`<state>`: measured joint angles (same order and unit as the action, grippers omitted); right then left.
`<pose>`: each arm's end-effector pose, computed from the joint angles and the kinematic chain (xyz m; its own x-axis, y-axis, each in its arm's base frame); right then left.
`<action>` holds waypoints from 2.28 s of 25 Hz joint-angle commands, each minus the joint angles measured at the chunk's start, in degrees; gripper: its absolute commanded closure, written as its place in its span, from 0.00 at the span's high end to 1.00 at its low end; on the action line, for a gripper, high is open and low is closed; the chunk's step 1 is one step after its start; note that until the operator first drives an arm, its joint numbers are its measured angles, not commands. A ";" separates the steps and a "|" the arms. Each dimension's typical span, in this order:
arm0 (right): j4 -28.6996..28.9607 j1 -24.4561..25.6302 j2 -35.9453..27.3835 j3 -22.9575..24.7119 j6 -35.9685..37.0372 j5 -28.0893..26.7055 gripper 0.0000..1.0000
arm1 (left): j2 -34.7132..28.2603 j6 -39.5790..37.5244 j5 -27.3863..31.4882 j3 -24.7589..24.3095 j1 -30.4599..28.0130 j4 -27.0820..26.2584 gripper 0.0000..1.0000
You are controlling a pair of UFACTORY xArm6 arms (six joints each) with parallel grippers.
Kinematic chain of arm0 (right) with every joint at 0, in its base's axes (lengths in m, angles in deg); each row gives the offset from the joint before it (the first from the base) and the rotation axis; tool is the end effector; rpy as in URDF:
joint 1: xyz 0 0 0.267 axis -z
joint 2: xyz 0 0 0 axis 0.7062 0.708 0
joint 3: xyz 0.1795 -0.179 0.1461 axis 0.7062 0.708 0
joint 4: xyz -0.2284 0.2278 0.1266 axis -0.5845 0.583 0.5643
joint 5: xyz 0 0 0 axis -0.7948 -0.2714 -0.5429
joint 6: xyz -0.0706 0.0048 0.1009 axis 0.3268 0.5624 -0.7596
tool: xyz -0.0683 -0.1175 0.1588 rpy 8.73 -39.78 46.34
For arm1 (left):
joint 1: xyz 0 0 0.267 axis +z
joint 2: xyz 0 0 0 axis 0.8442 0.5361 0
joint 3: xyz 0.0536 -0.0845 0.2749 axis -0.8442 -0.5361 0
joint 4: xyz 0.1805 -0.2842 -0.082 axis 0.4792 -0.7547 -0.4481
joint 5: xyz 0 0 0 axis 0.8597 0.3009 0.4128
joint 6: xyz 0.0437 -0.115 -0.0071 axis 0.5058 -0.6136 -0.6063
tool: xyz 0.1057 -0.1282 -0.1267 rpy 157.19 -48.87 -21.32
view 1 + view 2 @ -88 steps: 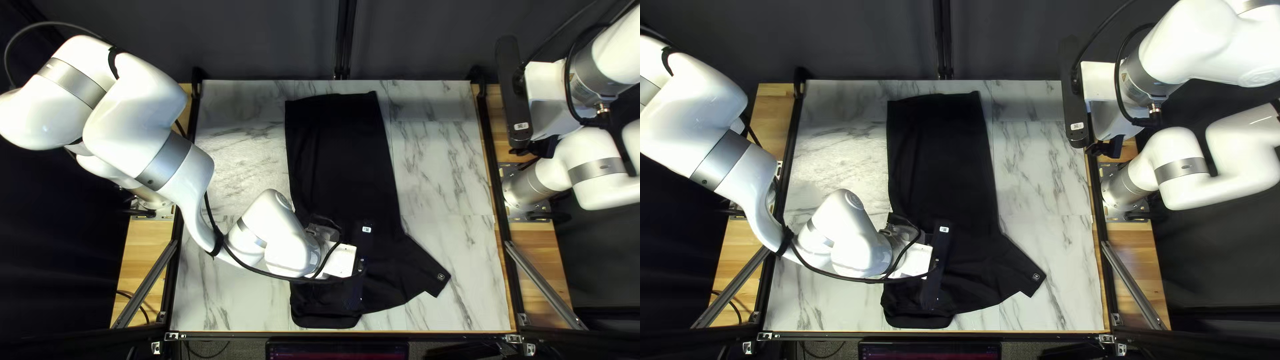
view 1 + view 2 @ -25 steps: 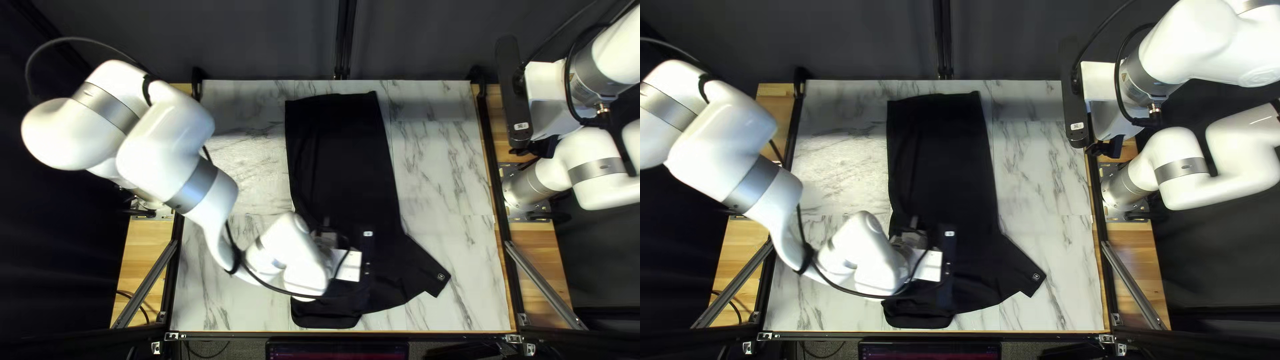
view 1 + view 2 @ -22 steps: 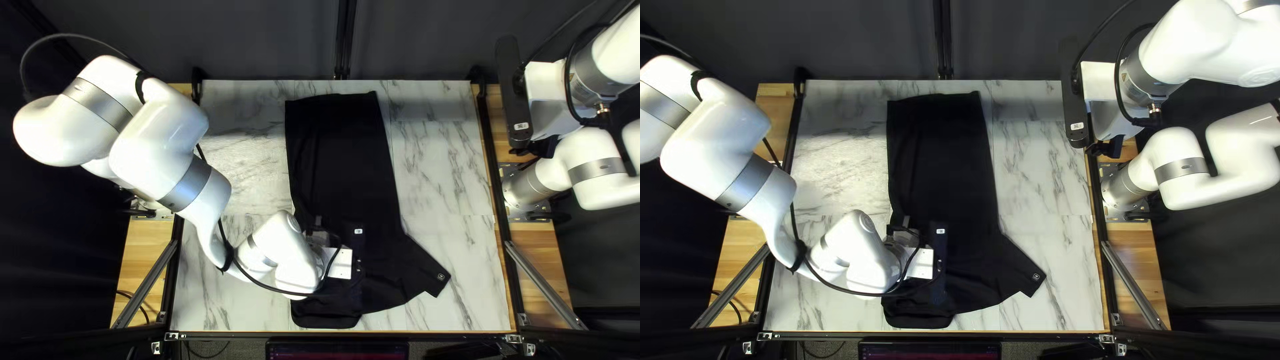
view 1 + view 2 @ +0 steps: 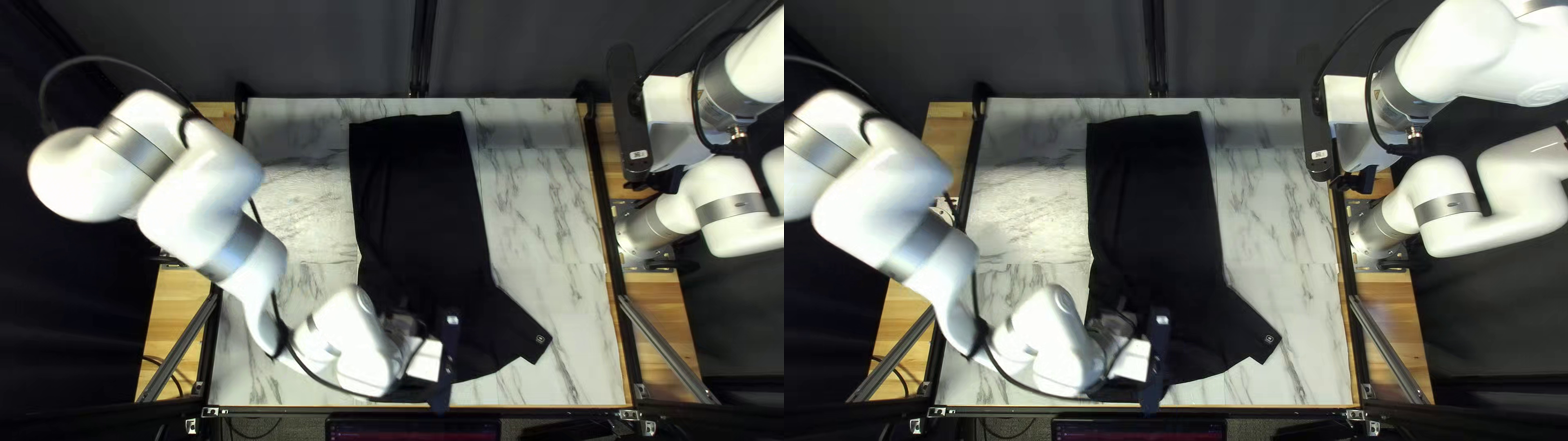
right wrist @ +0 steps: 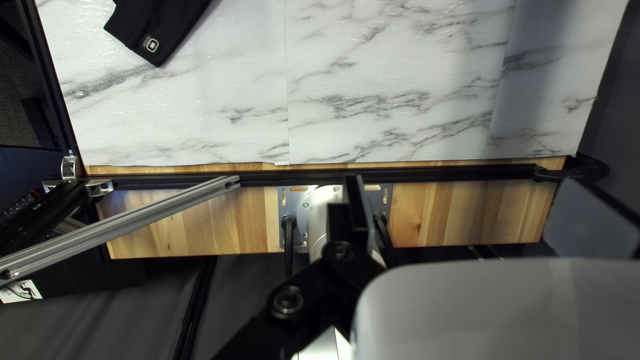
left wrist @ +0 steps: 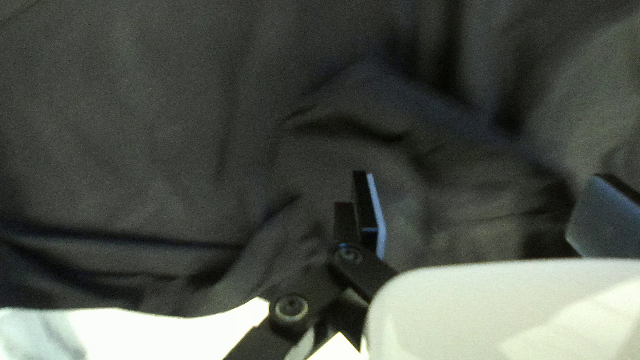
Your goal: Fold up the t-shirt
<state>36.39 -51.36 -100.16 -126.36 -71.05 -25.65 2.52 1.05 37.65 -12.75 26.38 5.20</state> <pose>0.2211 -0.0011 0.3379 0.9974 0.0276 0.0669 0.0225 -0.9969 0.0759 0.4805 -0.1741 0.0831 0.9663 -0.1108 0.2325 -0.0245 -0.9382 -0.3453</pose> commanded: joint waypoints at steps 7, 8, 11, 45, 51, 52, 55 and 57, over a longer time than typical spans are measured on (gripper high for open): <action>0.00 0.00 0.00 0.00 0.00 0.00 1.00 | 1.02 -7.55 -3.35 -5.70 -3.53 3.74 1.00; 0.00 0.00 0.00 0.00 0.00 0.00 1.00 | 0.90 -7.17 -3.78 -6.09 -3.57 3.96 1.00; 0.00 0.00 0.00 0.00 0.00 0.00 1.00 | 1.23 -4.65 -5.98 -7.05 -3.03 4.63 1.00; 0.00 0.00 0.00 0.00 0.00 0.00 1.00 | 3.92 -1.05 -7.27 -6.77 -0.05 3.34 1.00; 0.00 0.00 0.00 0.00 0.00 0.00 1.00 | 3.52 -0.46 -5.99 -6.13 -0.77 1.08 0.00; 0.00 0.00 0.00 0.00 0.00 0.00 1.00 | 3.33 -0.07 -5.51 -5.85 -0.86 0.77 0.00; 0.00 0.00 0.00 0.00 0.00 0.00 1.00 | 2.86 1.62 -3.66 -4.43 -0.95 -0.01 0.00; 0.00 0.00 0.00 0.00 0.00 0.00 1.00 | 2.83 2.76 -2.93 -3.59 -0.65 -0.16 0.00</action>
<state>36.39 -51.36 -100.16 -126.36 -71.05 -25.65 5.48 2.52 33.71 -17.28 25.50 5.38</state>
